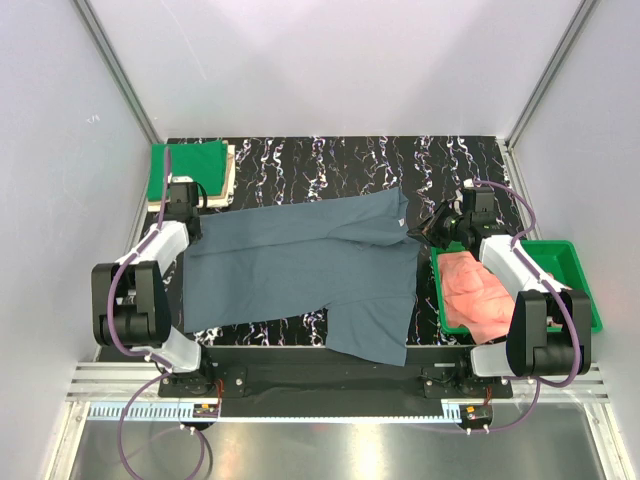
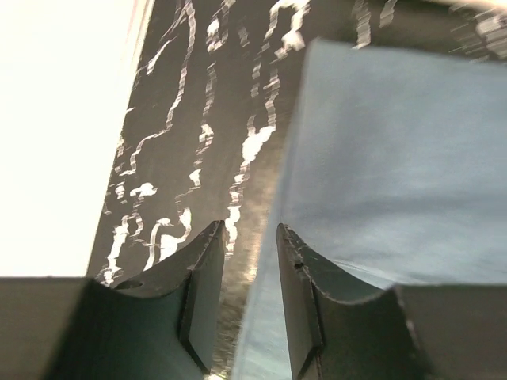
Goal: Fold and stack the t-shirts
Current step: Fold the tshirt
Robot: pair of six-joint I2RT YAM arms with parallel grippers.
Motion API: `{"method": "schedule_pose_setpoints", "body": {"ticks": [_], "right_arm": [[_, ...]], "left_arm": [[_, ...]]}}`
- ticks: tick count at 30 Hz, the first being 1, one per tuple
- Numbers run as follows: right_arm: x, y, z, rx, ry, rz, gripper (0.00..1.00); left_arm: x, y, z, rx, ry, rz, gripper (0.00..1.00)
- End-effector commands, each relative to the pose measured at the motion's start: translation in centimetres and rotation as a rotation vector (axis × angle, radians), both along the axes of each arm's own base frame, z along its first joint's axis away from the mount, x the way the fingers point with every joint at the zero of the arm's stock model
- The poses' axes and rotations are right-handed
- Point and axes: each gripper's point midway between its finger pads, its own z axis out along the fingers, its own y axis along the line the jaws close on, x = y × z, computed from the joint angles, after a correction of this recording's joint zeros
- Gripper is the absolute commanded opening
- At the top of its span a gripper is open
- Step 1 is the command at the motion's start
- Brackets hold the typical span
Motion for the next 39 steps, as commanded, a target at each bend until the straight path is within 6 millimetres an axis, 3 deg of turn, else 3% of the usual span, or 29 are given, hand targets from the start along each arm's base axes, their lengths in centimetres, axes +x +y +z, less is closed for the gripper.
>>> {"method": "schedule_pose_setpoints", "body": {"ticks": [1,9,13,14,16,17,19,20,22,24,27,31,34,39], "right_arm": [[0.0,0.4,0.4,0.000,-0.026,0.032,0.01],[0.0,0.5,0.7,0.002,-0.033,0.031,0.01],[0.3,0.6,0.6,0.001,-0.027,0.029,0.01],[0.4,0.5,0.8,0.000,-0.029,0.029,0.01],[0.4,0.6,0.8,0.003,-0.025,0.027,0.01],[0.5,0.6,0.8,0.006,-0.023,0.026,0.01],[0.8,0.5,0.8,-0.012,-0.029,0.016,0.02],[1.2,0.3,0.8,-0.021,-0.029,0.008,0.02],[2.3,-0.3,0.0,-0.053,-0.013,-0.019,0.04],[3.9,-0.9,0.3,-0.096,-0.016,-0.044,0.06],[4.8,-2.6,-0.9,-0.179,0.073,-0.119,0.07],[3.3,-2.0,-2.0,-0.139,0.123,-0.106,0.15],[1.7,-2.3,-2.5,-0.178,0.143,-0.066,0.23],[1.4,-5.5,2.1,-0.405,0.084,-0.137,0.29]], "left_arm": [[2.7,-2.1,3.5,-0.109,-0.161,-0.040,0.38],[2.0,-3.3,-1.0,-0.206,-0.064,0.004,0.38],[2.8,-5.5,-0.1,-0.321,-0.030,-0.044,0.38],[3.8,-8.1,1.3,-0.405,-0.049,-0.148,0.38],[4.5,-11.1,3.1,-0.490,-0.086,-0.252,0.39],[4.7,-15.2,5.0,-0.598,-0.124,-0.379,0.39],[3.6,-19.8,5.7,-0.775,-0.144,-0.453,0.39],[3.7,-22.5,7.4,-0.803,-0.208,-0.522,0.39],[3.1,-24.1,7.0,-0.801,-0.220,-0.484,0.40],[3.4,-23.5,7.2,-0.802,-0.247,-0.390,0.40],[4.1,-20.0,5.7,-0.742,-0.235,-0.230,0.40],[4.4,-13.8,3.0,-0.712,-0.177,-0.034,0.40],[4.1,-13.4,2.7,-0.725,-0.149,-0.021,0.39],[4.2,-15.3,5.9,-0.571,-0.161,-0.233,0.41]]}}
